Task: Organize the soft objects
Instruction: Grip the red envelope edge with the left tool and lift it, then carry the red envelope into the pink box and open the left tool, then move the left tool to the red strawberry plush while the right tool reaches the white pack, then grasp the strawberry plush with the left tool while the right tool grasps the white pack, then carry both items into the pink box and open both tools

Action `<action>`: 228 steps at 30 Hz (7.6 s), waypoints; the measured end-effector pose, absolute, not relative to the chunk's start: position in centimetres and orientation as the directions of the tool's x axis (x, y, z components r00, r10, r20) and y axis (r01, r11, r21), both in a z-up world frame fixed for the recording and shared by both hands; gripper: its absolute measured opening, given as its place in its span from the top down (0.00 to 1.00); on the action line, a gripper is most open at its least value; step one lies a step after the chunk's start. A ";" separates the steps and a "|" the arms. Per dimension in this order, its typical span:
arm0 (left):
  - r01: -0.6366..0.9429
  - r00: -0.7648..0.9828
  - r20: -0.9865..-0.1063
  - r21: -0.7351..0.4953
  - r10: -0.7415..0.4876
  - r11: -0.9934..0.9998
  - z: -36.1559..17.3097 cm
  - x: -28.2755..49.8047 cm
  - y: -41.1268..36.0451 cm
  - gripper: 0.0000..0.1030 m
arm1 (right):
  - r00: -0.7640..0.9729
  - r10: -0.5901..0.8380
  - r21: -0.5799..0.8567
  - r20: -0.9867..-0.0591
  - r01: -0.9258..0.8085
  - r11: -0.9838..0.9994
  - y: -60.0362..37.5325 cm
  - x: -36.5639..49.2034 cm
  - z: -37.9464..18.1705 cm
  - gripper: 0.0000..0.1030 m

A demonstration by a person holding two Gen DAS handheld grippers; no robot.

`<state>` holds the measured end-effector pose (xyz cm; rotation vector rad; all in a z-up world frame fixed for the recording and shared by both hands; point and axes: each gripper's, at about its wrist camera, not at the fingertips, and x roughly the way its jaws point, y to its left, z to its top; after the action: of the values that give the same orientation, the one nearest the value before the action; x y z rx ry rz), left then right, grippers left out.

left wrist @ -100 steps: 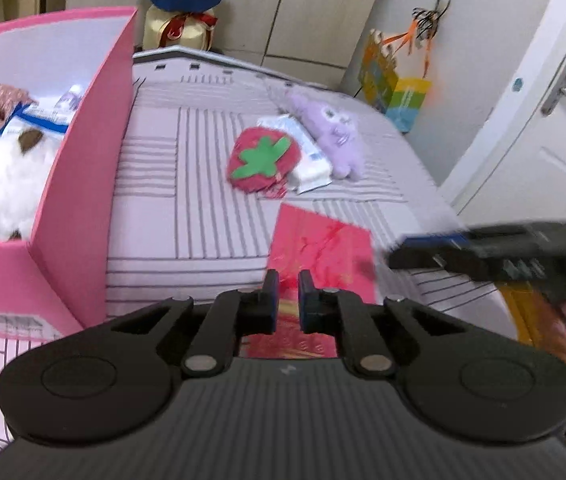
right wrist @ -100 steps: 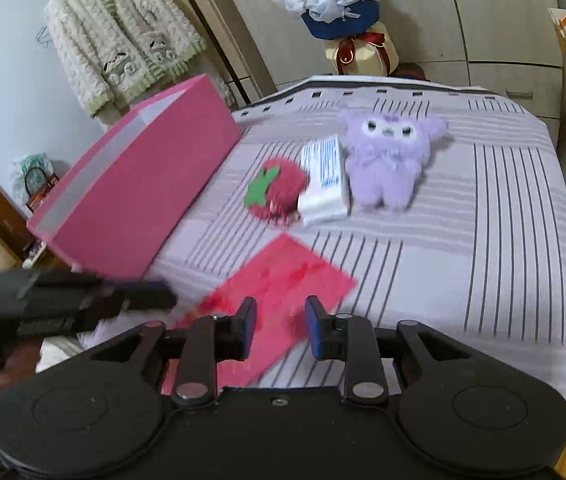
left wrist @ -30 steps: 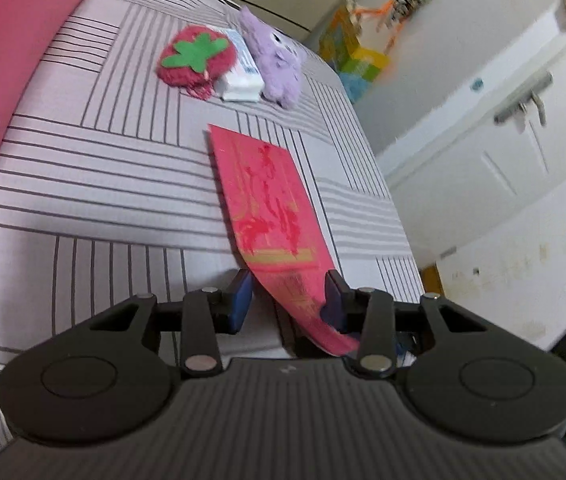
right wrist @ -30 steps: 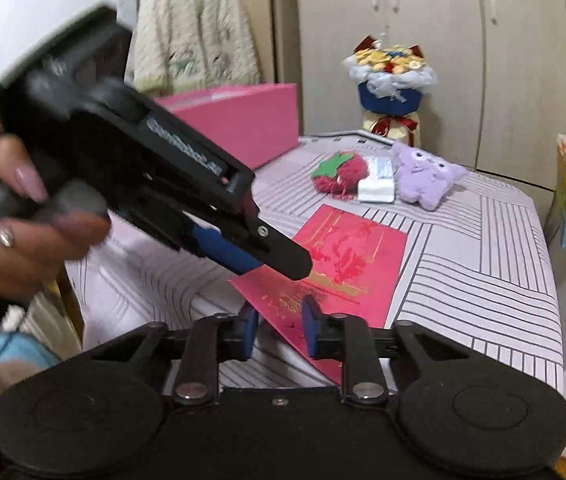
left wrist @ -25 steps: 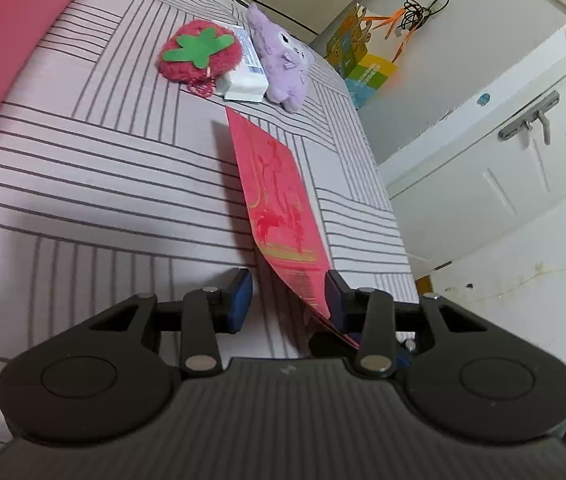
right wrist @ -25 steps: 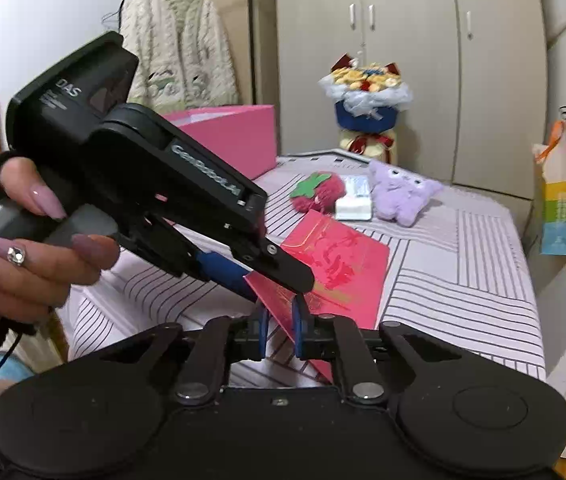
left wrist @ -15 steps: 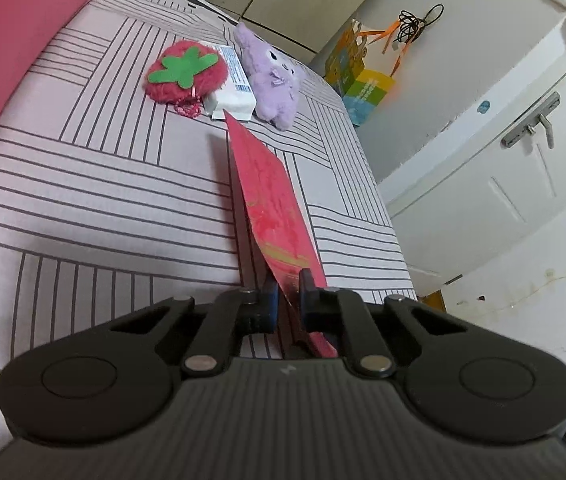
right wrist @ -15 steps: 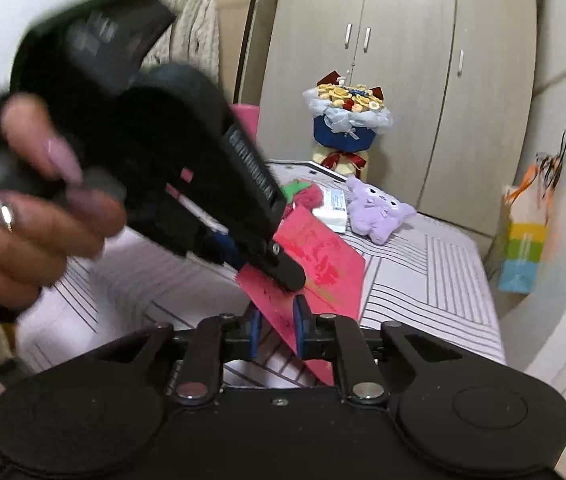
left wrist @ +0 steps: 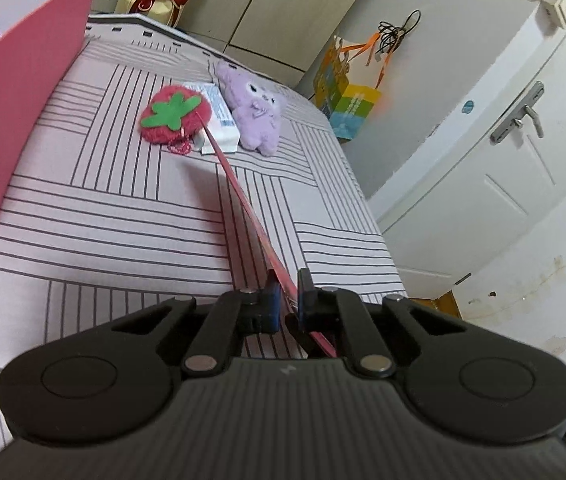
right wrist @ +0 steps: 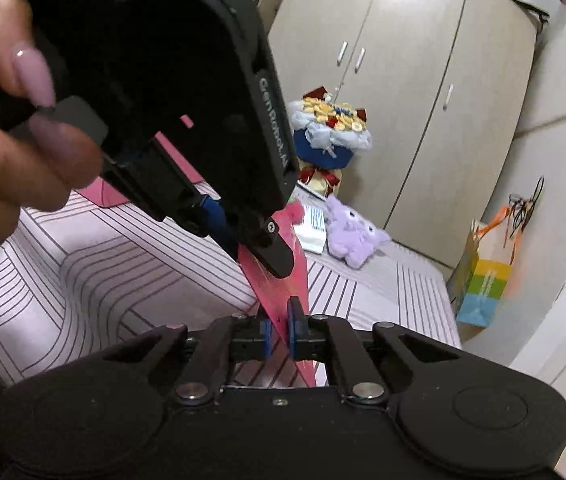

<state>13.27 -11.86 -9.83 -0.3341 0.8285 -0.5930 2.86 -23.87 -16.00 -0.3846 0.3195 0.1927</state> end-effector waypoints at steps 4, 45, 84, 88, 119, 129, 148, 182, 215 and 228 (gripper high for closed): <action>0.377 0.543 -0.577 -0.483 -0.611 0.791 -8.7 12.2 -11.2 0.93 | 0.935 0.133 -0.343 -0.330 -0.250 0.906 -23.3 2.1 -15.1 0.92; 0.247 0.745 -0.434 -0.526 -0.507 0.814 -0.1 22.5 9.4 0.92 | 0.883 0.391 -0.348 -0.259 -0.463 0.815 -6.7 16.8 -6.6 0.91; 0.268 0.799 -0.476 -0.264 -0.367 0.926 3.5 14.5 9.9 0.34 | 0.724 0.484 -0.051 -0.492 -0.579 0.814 -9.7 15.8 -1.7 0.32; 0.314 0.804 -0.456 -0.219 -0.382 0.924 4.2 12.4 8.7 0.28 | 0.705 0.508 0.002 -0.494 -0.584 0.812 -12.1 14.8 -1.1 0.31; 0.457 0.716 -0.539 -0.117 -0.443 0.882 -3.1 18.4 -11.4 0.22 | 0.769 0.371 0.013 -0.521 -0.428 0.904 -28.9 20.2 -10.2 0.28; 0.332 0.750 -0.572 -0.106 -0.331 0.937 -6.8 24.9 -14.0 0.12 | 0.761 0.386 -0.102 -0.522 -0.505 0.857 -27.5 26.0 -12.6 0.28; 0.199 0.682 -0.661 -0.242 -0.312 0.950 -11.2 29.2 -13.6 0.43 | 0.729 0.353 -0.153 -0.586 -0.528 0.835 -26.3 28.5 -14.5 0.49; 0.291 0.730 -0.565 -0.254 -0.386 0.922 -9.1 19.6 -10.5 0.62 | 0.773 0.323 0.070 -0.545 -0.342 0.937 -26.7 18.8 -13.6 0.57; 0.472 0.664 -0.532 -0.246 -0.525 0.846 -2.2 9.1 3.3 0.62 | 0.643 0.591 0.234 -0.487 -0.556 0.798 -20.1 10.9 -4.3 0.57; 0.317 0.778 -0.496 -0.221 -0.386 0.922 1.0 15.3 9.5 0.62 | 0.685 0.571 0.159 -0.452 -0.568 0.807 -12.2 18.2 -1.1 0.57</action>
<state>15.30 9.55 0.98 -0.1274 0.5634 -0.3816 18.19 -12.17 -1.13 0.0060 0.5088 0.6381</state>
